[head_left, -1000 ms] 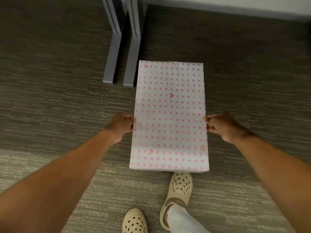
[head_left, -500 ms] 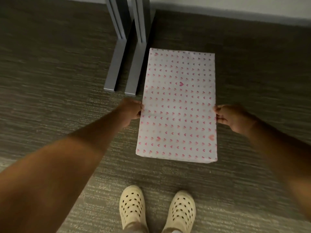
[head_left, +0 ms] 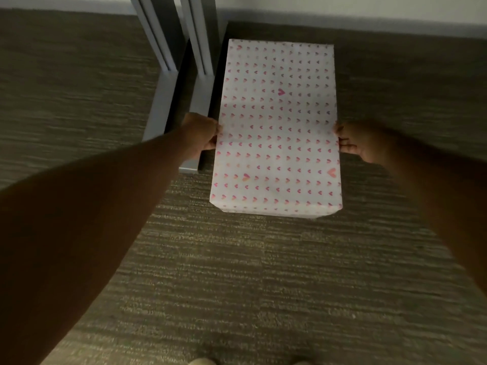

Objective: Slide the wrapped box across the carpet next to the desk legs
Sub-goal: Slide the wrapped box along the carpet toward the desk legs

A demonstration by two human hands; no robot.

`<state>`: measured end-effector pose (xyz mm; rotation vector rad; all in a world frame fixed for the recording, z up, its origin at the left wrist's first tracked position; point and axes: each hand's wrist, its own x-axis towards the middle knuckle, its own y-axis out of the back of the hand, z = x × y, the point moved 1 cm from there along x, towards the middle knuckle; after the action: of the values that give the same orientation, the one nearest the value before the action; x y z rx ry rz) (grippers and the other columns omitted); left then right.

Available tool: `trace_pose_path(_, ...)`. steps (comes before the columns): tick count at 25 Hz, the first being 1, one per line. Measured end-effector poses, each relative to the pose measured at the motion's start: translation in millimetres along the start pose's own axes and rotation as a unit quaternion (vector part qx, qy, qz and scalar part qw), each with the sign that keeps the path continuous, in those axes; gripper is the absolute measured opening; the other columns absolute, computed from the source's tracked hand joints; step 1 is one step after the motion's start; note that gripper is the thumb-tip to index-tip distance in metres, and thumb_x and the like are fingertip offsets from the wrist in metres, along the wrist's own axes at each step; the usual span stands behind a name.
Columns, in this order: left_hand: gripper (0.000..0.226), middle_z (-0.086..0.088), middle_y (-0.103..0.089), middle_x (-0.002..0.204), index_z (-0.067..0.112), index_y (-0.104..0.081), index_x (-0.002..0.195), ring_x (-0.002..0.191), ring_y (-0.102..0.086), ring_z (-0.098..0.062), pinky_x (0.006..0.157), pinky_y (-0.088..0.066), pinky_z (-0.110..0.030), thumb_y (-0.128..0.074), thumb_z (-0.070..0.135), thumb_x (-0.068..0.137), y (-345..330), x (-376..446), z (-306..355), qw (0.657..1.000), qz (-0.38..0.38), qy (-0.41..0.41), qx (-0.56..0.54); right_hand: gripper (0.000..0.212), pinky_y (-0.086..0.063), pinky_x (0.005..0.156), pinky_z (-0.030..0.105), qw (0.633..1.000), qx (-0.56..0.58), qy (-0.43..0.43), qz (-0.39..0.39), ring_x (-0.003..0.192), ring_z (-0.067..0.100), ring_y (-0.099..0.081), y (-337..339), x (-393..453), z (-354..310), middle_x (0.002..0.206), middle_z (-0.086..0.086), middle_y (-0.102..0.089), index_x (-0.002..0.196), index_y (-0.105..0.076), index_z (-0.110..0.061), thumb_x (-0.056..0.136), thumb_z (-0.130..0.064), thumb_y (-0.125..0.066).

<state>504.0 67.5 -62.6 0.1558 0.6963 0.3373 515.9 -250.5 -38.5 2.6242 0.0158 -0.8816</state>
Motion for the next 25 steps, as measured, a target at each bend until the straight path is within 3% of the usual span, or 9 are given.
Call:
trace_pose_path(6, 0.005, -0.006, -0.067, 0.09, 0.007, -0.064, 0.087, 0.071, -0.069, -0.02, 0.043, -0.054, -0.028, -0.061, 0.005, 0.09, -15, 47, 8, 1.0, -0.008, -0.015, -0.001, 0.007, -0.049, 0.061, 0.025, 1.0, -0.001, 0.0, 0.011, 0.086, 0.014, -0.061, -6, 41, -4, 0.103, 0.002, -0.062, 0.102, -0.058, -0.016, 0.098, -0.016, -0.052)
trace_pose_path(14, 0.002, -0.008, -0.068, 0.093, 0.006, -0.062, 0.088, 0.074, -0.069, -0.02, 0.042, -0.055, -0.028, -0.061, 0.006, 0.09, -28, 80, 6, 0.999, 0.0, -0.025, 0.021, 0.027, -0.049, 0.06, 0.025, 1.0, 0.007, -0.002, 0.015, 0.093, 0.018, -0.061, -12, 77, 2, 0.126, 0.013, -0.062, 0.125, -0.055, -0.009, 0.099, -0.014, -0.051)
trace_pose_path(17, 0.004, -0.007, -0.067, 0.094, 0.005, -0.063, 0.092, 0.074, -0.068, -0.02, 0.041, -0.054, -0.027, -0.06, 0.008, 0.091, -29, 83, 5, 1.0, 0.006, -0.019, 0.023, 0.028, -0.048, 0.058, 0.025, 1.0, 0.009, -0.004, 0.019, 0.088, 0.017, -0.062, -16, 81, 1, 0.129, 0.013, -0.062, 0.126, -0.055, -0.009, 0.099, -0.014, -0.051)
trace_pose_path(22, 0.012, -0.008, -0.065, 0.095, 0.001, -0.064, 0.099, 0.077, -0.067, -0.021, 0.045, -0.058, -0.029, -0.065, 0.004, 0.088, -32, 82, 2, 0.999, -0.018, -0.006, 0.03, 0.03, -0.051, 0.06, 0.027, 0.999, 0.015, -0.012, 0.027, 0.103, 0.024, -0.062, -13, 83, 3, 0.13, 0.016, -0.061, 0.127, -0.055, -0.008, 0.098, -0.013, -0.053)
trace_pose_path(25, 0.005, -0.009, -0.064, 0.097, 0.002, -0.062, 0.093, 0.081, -0.066, -0.023, 0.051, -0.059, -0.032, -0.062, 0.002, 0.089, -30, 82, 4, 1.0, -0.02, 0.003, 0.024, 0.03, -0.051, 0.059, 0.027, 0.999, 0.024, -0.018, 0.023, 0.106, 0.024, -0.063, -12, 84, 2, 0.13, 0.016, -0.062, 0.127, -0.055, -0.008, 0.097, -0.013, -0.054)
